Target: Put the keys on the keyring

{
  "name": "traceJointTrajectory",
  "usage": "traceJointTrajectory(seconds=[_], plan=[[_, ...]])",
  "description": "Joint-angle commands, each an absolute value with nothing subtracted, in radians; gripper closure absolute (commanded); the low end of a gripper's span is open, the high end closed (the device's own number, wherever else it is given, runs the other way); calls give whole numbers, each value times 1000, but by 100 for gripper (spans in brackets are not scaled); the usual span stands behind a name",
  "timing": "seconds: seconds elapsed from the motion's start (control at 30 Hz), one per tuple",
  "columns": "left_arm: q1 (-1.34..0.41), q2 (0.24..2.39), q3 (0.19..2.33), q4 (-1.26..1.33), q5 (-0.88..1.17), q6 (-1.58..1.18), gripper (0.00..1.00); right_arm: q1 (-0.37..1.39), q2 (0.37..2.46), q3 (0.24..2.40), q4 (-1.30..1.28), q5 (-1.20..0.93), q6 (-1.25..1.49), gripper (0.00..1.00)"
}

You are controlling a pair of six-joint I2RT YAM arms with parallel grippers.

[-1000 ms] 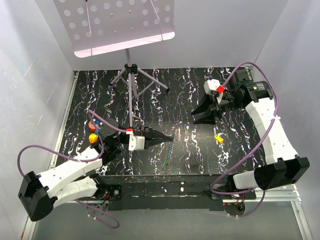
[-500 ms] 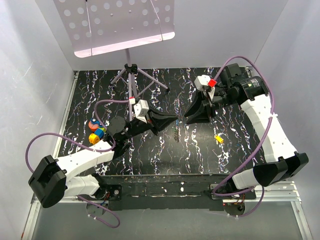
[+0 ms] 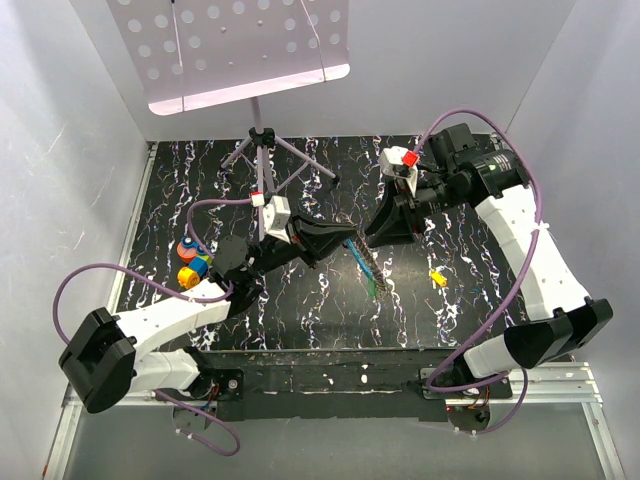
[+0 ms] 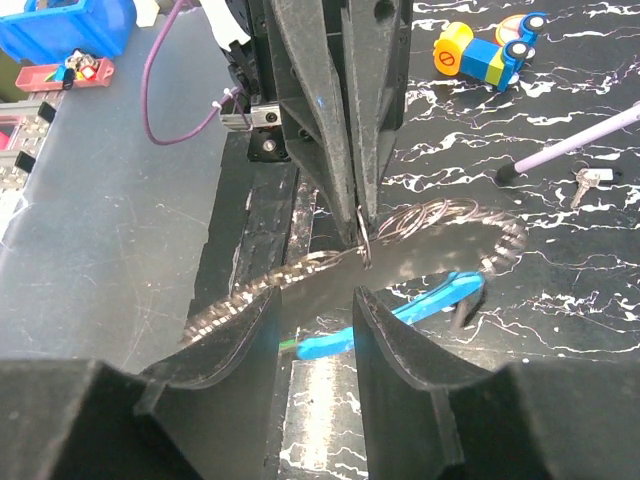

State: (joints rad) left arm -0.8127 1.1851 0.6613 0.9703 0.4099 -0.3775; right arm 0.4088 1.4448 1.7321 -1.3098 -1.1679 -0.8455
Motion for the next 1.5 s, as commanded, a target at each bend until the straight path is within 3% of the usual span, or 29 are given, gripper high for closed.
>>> traceJointTrajectory(seconds=[0.0,0.63,1.0,1.1,1.2,1.4,1.47], plan=[[-810,1180,675,1043,425,-400,100,422,1454,1792,-1278,-1166,-801,57],[-810,1189,672,1072,443,-416,100,436,1486,1844,-1256,-1190,-744,59],[-810,1201,672,1078,440,-420,100,457,1491,1833,-1255,-1218,-735,73],[-811,1201,672,1074,442,-420,100,465,1493,1835,-1253,-1215,-733,83],[-810,1203,672,1071,442,-419,100,465,1491,1836,-1255,-1212,-736,99],[-810,1190,683,997,428,-431,100,469,1480,1825,-1261,-1155,-739,99],[-810,1174,699,901,417,-423,89,469,1476,1819,-1261,-1125,-739,99]])
